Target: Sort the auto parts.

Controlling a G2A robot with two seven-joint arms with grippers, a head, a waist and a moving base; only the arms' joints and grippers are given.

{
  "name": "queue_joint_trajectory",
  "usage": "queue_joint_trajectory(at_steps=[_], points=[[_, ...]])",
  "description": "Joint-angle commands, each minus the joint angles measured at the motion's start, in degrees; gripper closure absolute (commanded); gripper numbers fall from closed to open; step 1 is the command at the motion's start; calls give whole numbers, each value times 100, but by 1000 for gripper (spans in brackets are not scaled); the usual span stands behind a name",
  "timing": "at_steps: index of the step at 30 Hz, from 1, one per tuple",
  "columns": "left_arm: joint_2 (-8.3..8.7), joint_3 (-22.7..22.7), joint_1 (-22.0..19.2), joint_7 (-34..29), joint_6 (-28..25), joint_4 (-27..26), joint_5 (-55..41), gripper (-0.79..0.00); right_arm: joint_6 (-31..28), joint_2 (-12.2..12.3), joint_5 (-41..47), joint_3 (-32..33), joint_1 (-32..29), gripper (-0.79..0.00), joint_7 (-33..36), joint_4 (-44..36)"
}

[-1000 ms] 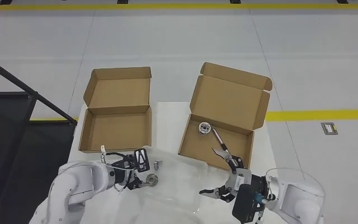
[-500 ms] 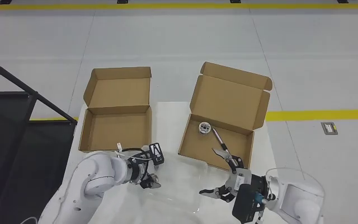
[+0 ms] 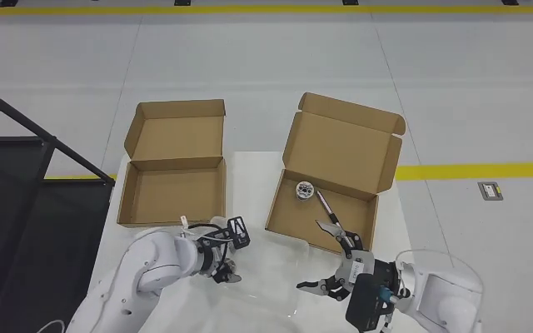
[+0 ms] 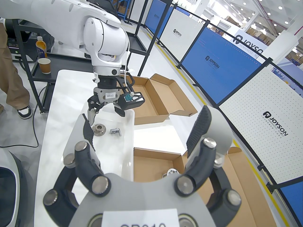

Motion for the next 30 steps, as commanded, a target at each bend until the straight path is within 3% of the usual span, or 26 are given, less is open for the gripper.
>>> queue_joint_trajectory(at_steps=[1, 7, 25, 30], points=[[-27, 137, -130, -159, 255, 118, 171, -785, 0, 0, -1, 0, 0, -785, -1, 0], [-147, 536, -459, -405, 681, 529, -29, -785, 0, 0, -1, 0, 0, -785, -1, 0], [-558, 1493, -1249, -128, 1694, 1851, 141, -776, 0, 0, -1, 0, 0, -785, -1, 0], [-639, 1595, -1365, 1, 1853, 2054, 218, -659, 0, 0, -1, 0, 0, -785, -1, 0]])
